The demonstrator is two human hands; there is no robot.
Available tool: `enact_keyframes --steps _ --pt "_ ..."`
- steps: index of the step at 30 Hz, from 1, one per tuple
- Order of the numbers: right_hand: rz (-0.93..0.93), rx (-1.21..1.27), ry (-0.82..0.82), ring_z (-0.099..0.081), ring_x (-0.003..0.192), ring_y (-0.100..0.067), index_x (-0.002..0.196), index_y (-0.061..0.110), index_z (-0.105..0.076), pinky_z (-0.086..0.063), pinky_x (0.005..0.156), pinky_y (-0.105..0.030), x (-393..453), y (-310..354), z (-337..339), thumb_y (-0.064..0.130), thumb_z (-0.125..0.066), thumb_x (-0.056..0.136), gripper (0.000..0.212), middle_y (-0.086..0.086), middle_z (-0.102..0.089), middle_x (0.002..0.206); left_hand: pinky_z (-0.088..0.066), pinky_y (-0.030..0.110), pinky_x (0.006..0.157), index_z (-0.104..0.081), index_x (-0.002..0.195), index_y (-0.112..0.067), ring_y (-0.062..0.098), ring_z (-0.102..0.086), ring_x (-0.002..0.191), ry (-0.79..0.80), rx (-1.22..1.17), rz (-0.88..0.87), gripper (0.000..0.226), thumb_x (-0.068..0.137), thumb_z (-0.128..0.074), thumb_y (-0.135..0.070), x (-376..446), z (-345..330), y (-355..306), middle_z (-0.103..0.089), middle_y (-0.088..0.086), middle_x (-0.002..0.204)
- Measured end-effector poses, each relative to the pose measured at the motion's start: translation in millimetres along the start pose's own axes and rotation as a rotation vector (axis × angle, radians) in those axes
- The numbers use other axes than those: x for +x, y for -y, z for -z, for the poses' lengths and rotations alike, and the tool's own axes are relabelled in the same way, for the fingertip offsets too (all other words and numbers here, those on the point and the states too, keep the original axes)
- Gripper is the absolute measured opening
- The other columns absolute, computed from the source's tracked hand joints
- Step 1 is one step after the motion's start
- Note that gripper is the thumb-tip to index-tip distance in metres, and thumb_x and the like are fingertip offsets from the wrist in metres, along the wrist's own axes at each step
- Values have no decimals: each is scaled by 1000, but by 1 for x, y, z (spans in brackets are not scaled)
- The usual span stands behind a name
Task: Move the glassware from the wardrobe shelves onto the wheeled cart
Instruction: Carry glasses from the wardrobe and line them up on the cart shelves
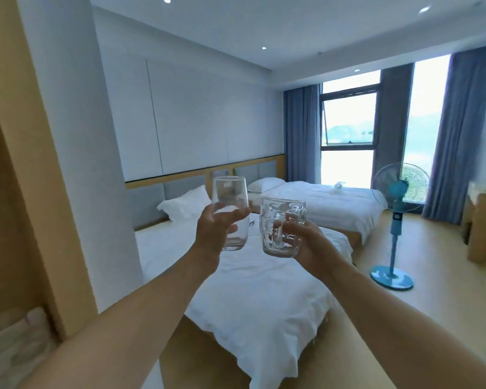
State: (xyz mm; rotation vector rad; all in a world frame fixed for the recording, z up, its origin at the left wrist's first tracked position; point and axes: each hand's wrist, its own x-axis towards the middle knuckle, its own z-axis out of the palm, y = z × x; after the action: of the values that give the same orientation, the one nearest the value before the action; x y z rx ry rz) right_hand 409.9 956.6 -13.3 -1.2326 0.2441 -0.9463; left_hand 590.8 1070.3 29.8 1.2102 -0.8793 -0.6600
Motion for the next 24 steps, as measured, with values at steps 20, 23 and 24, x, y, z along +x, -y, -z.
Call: enact_keyframes --steps 20,23,24 --pt "54 -104 -560 -67 101 -33 124 4 -67 -56 91 -51 -15 20 199 16 -87 67 61 -20 -68 117 -50 58 100 -57 128 -28 26 -70 104 539 -81 252 88 50 -90 -49 137 -225 111 -69 0 120" --pt "66 -95 -673 -59 109 -37 134 -4 -57 -40 110 -64 -14 21 224 9 -80 77 63 -24 -62 124 -53 58 97 -58 125 -28 27 -70 104 630 -111 288 86 48 -91 -48 158 -256 126 -66 2 125" --pt "72 -89 -707 -58 111 -37 136 -4 -55 -35 113 -65 -13 21 229 9 -81 77 67 -25 -61 126 -53 58 98 -57 127 -28 27 -69 104 659 -112 296 89 48 -91 -48 164 -265 132 -65 2 126"
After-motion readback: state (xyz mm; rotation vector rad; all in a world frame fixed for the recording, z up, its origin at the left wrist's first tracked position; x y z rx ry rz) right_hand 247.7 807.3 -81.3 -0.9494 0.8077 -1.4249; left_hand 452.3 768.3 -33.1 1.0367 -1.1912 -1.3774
